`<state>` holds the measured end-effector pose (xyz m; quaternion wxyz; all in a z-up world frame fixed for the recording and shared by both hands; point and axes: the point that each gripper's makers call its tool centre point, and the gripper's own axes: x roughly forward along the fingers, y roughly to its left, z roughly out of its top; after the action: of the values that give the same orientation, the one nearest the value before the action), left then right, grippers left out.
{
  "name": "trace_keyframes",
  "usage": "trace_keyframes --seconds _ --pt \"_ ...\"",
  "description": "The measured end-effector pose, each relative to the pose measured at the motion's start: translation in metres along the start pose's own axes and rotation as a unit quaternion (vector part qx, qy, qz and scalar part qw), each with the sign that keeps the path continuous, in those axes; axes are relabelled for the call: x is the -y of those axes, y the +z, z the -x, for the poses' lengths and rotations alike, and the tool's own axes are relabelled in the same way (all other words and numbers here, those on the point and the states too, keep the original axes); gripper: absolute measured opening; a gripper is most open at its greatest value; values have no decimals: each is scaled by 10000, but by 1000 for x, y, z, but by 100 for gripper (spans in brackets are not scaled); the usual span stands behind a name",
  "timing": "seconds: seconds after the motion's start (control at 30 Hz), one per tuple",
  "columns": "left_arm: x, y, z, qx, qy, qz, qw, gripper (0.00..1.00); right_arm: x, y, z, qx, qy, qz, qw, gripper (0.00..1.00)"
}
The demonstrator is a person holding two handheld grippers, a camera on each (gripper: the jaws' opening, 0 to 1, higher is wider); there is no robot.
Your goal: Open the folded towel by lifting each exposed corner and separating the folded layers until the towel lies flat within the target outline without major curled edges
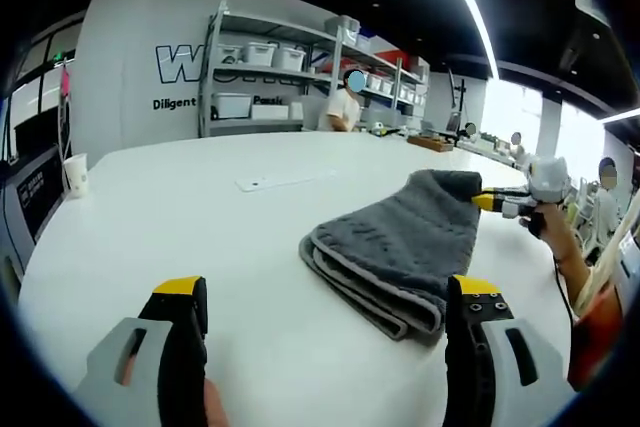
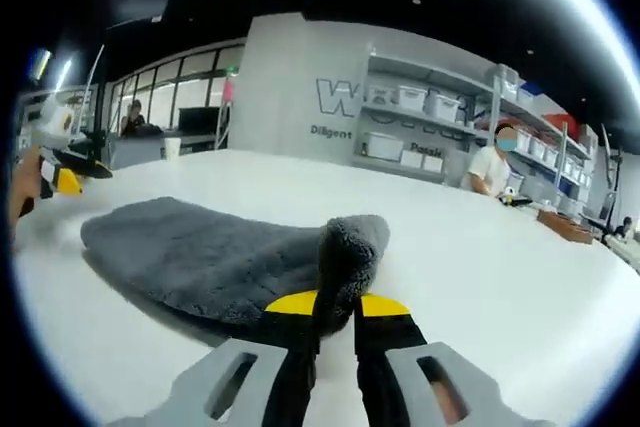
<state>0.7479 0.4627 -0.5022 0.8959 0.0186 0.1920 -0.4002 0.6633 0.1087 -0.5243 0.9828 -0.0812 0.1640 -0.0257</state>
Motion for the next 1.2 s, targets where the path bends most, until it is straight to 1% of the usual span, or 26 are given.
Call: trace_keyframes --seconds 0.03,0.1,0.2,0.3,0.33,0.43,0.6,0.63,0.73,0.8,0.93,0.97,1.03,1.07,1.13,1.2 --pt "0 0 0 -1 1 1 10000 98 0 -4 -1 -111 -11 61 9999 9" --pt "1 -1 0 -7 6 0 10000 98 0 -9 -2 -207 21 17 9998 10" --pt "1 -1 0 -5 3 -1 10000 98 0 -14 -2 -322 41 59 9995 11" --pt "2 -1 0 -2 0 -7 10000 98 1 -16 -2 -358 0 155 9992 15" --pt "2 -1 0 -1 1 -8 10000 98 3 -17 -2 -383 -39 308 9988 19" --pt "2 -1 0 -4 1 -5 10000 98 13 -19 0 -461 -318 461 9974 36" --pt "2 -2 -1 -17 2 0 10000 98 27 -19 4 -460 -523 259 9972 55" --pt "2 -2 -1 -23 5 -4 10000 98 30 -19 4 -463 -576 243 9970 61" --pt "1 -2 -1 -23 4 4 10000 98 37 -18 7 -478 -754 254 9957 72" --pt "1 -2 0 -20 6 2 10000 98 39 -18 7 -489 -779 271 9954 75" --pt "1 -2 1 -8 1 0 10000 98 41 -15 10 -543 -750 317 9952 84" --pt "1 -2 1 -10 7 -1 10000 98 40 -15 11 -617 -677 404 9950 85" --pt "1 -2 1 -15 14 -1 10000 98 39 -14 13 -649 -655 437 9948 86" --pt "1 -2 1 -14 17 0 10000 98 37 -13 15 -704 -602 547 9942 88" --pt "1 -2 1 -9 14 4 10000 98 35 -12 18 -784 -561 632 9933 92" --pt "0 -1 1 -1 7 5 10000 98 29 -8 21 -881 -446 850 9915 99"
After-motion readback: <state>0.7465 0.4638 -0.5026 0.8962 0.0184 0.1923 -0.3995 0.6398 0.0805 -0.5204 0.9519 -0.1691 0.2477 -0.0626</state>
